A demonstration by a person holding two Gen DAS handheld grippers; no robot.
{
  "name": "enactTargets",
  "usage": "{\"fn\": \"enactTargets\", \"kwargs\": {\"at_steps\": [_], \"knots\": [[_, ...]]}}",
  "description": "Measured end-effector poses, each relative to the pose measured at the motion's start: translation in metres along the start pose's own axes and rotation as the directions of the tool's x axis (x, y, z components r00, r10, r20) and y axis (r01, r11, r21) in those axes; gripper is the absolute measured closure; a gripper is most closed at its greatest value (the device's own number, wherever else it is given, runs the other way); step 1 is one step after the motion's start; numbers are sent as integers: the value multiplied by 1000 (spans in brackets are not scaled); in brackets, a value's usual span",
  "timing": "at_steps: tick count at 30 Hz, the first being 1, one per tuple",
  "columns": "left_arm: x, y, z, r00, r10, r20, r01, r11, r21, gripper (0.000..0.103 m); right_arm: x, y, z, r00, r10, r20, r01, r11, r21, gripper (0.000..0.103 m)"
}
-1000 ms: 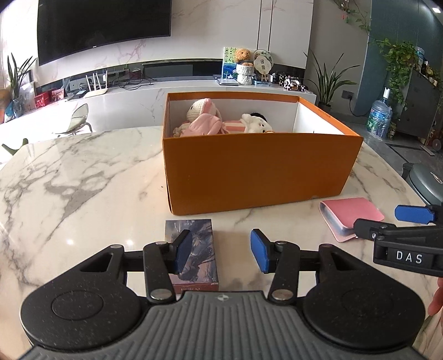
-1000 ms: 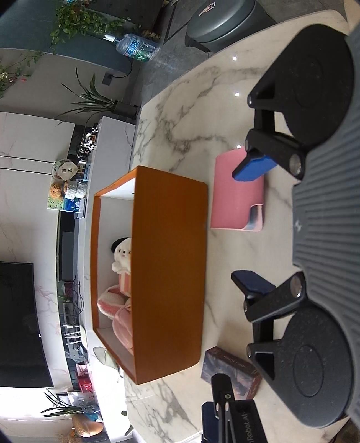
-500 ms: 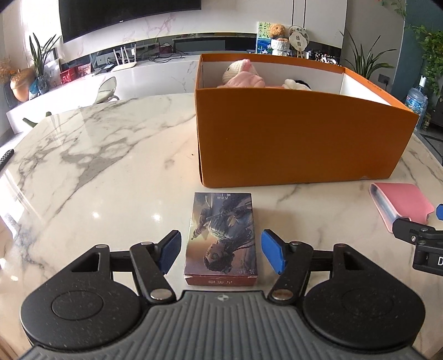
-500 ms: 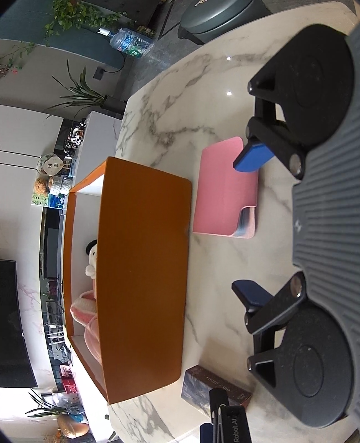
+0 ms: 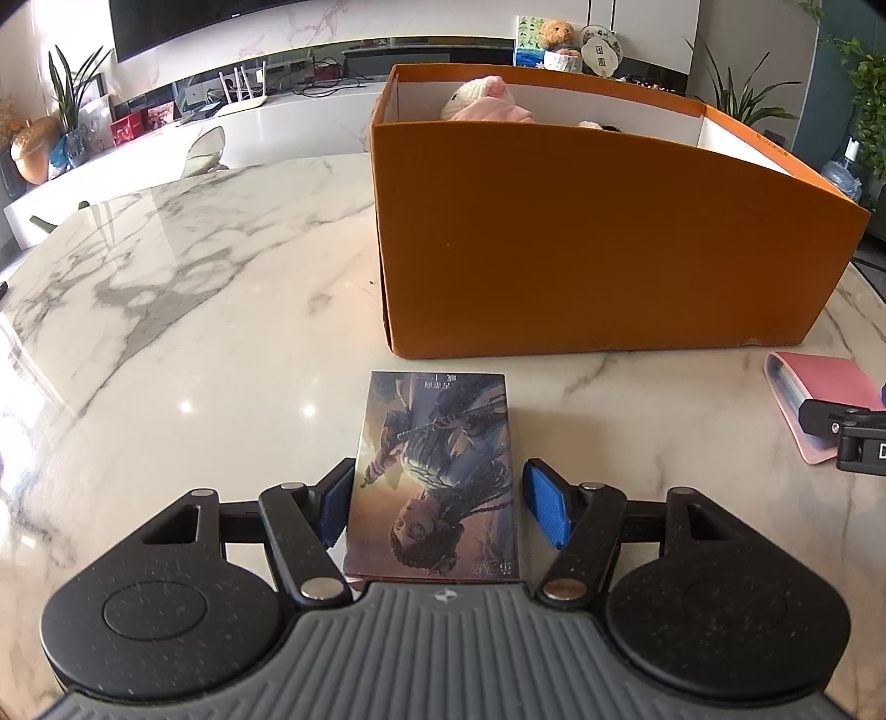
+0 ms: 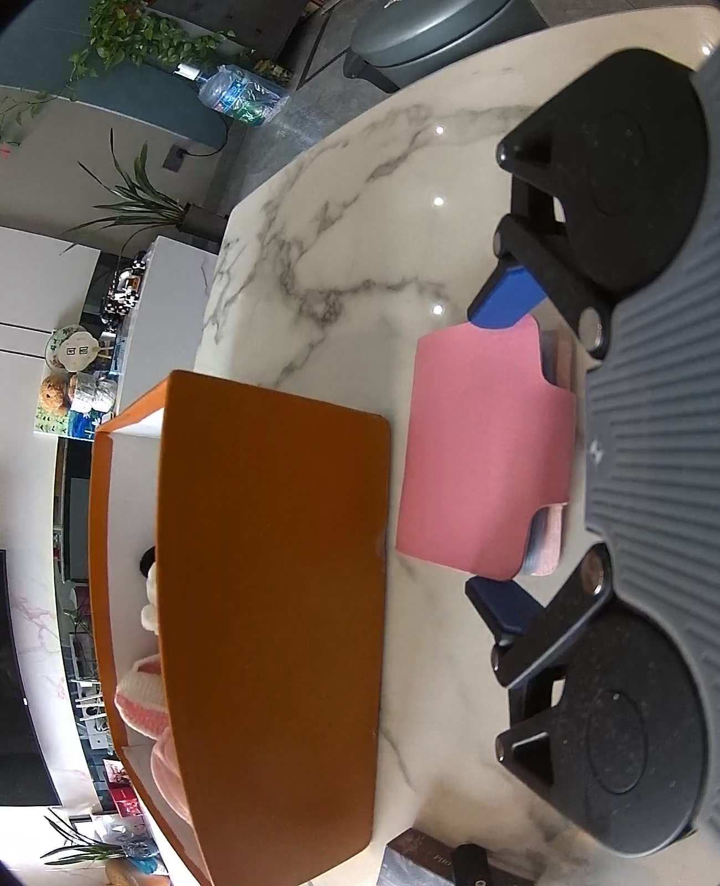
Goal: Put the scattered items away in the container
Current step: 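Close left tool on the illustrated card box while right tool lowers onto the pink card holder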
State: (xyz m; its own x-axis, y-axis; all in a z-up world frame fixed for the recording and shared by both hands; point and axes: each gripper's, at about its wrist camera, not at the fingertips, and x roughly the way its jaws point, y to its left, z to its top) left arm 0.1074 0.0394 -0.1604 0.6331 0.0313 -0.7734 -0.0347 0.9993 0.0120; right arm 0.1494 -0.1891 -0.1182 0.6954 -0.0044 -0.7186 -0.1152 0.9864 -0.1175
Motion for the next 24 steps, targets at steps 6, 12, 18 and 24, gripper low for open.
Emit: {"fn": "enactTargets", "kwargs": {"at_steps": [6,12,18,24], "knots": [[2,0,3,1000,-5,3,5,1000,0,25,11,10,-1,999,-35,11,36,996,-79,4],[0,1,3,1000,-12,0,12,1000,9,36,2,22,-3,999,43,33,-38,989,-145,10],[-7,-1,-2,999,-34,-26,35,999,31,37,-25,58,-16,990,123,68,-94,940,-329,49],[-16,-5,-10,998,-49,-51,51,998,45,37,-34,63,-30,981,195,-2,-187,940,-285,103]]}}
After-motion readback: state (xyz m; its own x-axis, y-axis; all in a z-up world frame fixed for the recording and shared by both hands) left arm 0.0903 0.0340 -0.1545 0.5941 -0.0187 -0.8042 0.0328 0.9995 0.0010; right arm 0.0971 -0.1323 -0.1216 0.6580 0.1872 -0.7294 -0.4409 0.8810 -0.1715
